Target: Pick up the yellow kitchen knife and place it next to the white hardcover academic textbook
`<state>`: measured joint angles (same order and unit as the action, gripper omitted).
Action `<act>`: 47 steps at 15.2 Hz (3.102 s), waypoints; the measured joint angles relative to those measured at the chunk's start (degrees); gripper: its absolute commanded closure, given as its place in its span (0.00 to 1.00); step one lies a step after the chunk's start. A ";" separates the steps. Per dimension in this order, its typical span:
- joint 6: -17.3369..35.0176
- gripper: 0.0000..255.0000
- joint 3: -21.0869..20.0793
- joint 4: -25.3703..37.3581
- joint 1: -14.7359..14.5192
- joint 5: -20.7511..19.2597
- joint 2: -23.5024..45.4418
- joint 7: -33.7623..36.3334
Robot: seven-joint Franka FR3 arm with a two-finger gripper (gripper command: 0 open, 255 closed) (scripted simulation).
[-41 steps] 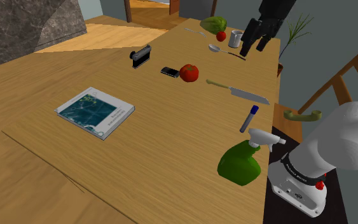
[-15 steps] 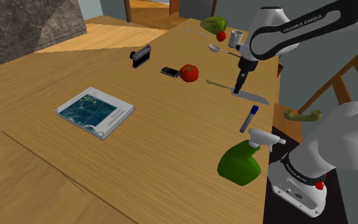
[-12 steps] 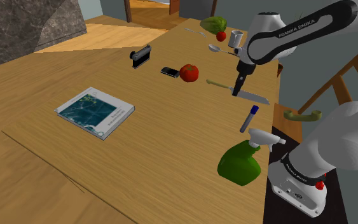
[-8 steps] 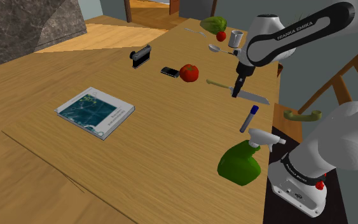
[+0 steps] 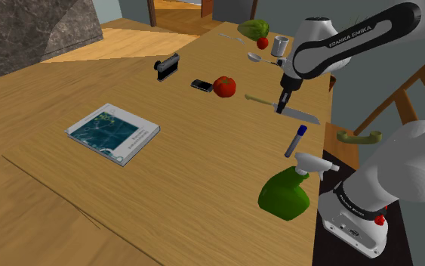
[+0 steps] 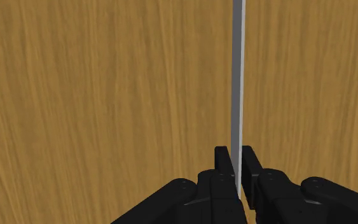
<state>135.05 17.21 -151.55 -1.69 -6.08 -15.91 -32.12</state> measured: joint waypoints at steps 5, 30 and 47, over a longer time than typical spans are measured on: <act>0.01 1.00 0.00 0.00 0.00 0.00 0.00 0.00; -19.32 1.00 -2.67 9.46 0.16 -0.43 -9.98 1.85; -18.38 1.00 -19.92 14.24 -10.90 8.04 -3.98 24.65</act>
<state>116.66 -2.71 -137.31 -12.59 1.96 -19.89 -7.48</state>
